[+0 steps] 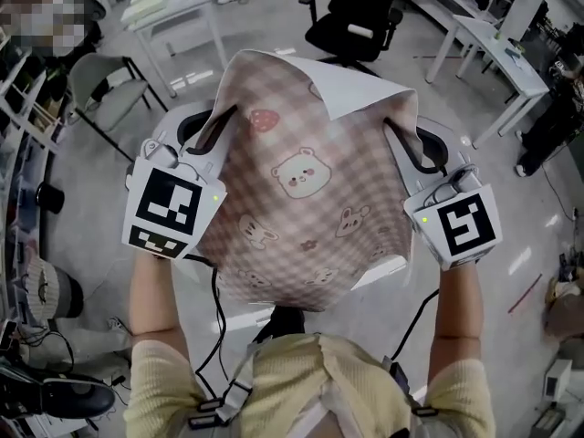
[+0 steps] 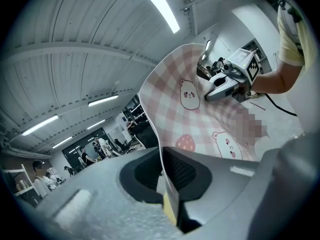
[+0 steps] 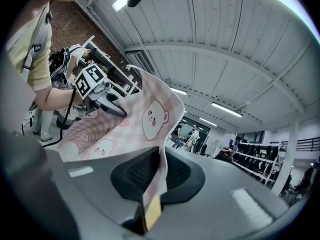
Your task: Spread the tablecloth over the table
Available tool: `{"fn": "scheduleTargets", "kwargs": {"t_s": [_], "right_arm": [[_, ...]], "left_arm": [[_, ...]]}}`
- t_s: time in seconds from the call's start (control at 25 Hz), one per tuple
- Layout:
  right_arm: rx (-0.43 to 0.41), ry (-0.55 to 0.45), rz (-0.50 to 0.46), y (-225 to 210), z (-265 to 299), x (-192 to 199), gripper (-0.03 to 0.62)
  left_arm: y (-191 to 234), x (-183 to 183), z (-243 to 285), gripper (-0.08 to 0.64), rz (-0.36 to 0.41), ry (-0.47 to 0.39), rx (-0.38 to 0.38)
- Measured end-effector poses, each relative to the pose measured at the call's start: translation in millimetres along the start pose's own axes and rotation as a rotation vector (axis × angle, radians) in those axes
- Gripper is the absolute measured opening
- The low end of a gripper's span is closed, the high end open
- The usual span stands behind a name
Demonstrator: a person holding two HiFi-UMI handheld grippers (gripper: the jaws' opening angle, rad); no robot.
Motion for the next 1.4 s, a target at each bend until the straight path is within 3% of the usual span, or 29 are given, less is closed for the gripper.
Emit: {"fn": "scheduleTargets", "kwargs": {"t_s": [0.4, 0.6, 1.0, 1.24, 1.4], "right_arm": [[0.067, 0.073, 0.001, -53.4, 106.5, 42.8, 0.015], [0.09, 0.112, -0.022, -61.8, 168.0, 73.6, 0.014], [0.046, 0.263, -0.108, -72.6, 236.8, 128.5, 0.017], [0.01, 0.369, -0.083, -58.4, 262.2, 185.8, 0.015], [0.001, 0.431, -0.082, -54.3, 279.4, 217.3, 0.015]], "left_arm": [[72.1, 22.1, 97.1, 0.009, 0.021, 0.027, -0.007], [101.1, 61.8, 153.4, 0.009, 0.002, 0.049, 0.005], [122.8, 115.2, 234.3, 0.012, -0.014, 0.162, 0.162], [107.7, 168.2, 279.8, 0.012, -0.074, 0.222, 0.261], [101.6, 194.3, 308.0, 0.012, -0.045, 0.274, 0.284]]}}
Point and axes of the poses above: the fingertips, and each gripper's own axes: z forward along the fingers, y to its left, x out of its underside, the point moved 2 cm from there along -z, backward along the fingers, and after that the axes turned 7 degrees about x, right-handed, at the moved point
